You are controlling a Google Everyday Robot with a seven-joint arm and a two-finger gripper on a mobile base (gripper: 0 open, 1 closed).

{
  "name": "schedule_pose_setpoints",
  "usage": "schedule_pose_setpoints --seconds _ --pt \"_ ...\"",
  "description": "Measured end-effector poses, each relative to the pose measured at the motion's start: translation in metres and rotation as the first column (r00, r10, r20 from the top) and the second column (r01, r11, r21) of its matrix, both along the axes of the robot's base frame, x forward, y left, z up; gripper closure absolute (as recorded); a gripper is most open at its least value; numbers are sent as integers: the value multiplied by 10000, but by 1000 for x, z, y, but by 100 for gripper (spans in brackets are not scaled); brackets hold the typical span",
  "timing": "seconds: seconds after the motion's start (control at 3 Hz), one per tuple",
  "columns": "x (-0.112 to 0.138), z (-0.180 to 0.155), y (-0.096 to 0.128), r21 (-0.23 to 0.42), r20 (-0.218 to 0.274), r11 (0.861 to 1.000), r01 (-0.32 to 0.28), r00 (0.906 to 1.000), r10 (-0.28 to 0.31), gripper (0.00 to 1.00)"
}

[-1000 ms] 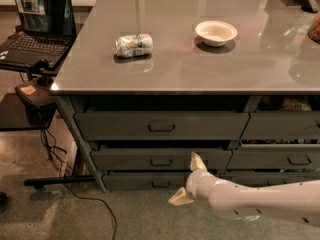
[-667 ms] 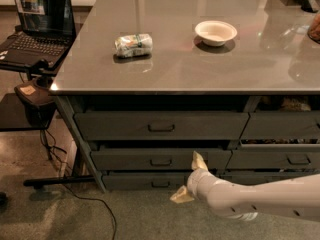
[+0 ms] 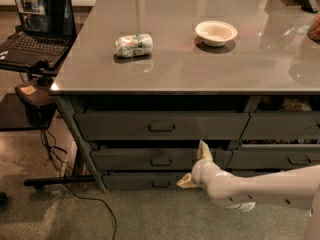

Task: Open middle drawer

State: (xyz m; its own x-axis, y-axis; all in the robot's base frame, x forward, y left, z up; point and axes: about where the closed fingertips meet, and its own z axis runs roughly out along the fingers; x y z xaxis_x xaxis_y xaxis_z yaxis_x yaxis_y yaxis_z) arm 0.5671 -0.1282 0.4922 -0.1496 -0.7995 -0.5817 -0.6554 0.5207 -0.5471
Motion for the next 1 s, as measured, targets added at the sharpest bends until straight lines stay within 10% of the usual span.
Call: schedule_pose_setpoints --seconds 0.67,1.0 --pt "74 -50 -34 -1518 -589 9882 183 9979 -276 0" --pt "112 -81 -20 -1025 -951 9944 -262 9953 164 0"
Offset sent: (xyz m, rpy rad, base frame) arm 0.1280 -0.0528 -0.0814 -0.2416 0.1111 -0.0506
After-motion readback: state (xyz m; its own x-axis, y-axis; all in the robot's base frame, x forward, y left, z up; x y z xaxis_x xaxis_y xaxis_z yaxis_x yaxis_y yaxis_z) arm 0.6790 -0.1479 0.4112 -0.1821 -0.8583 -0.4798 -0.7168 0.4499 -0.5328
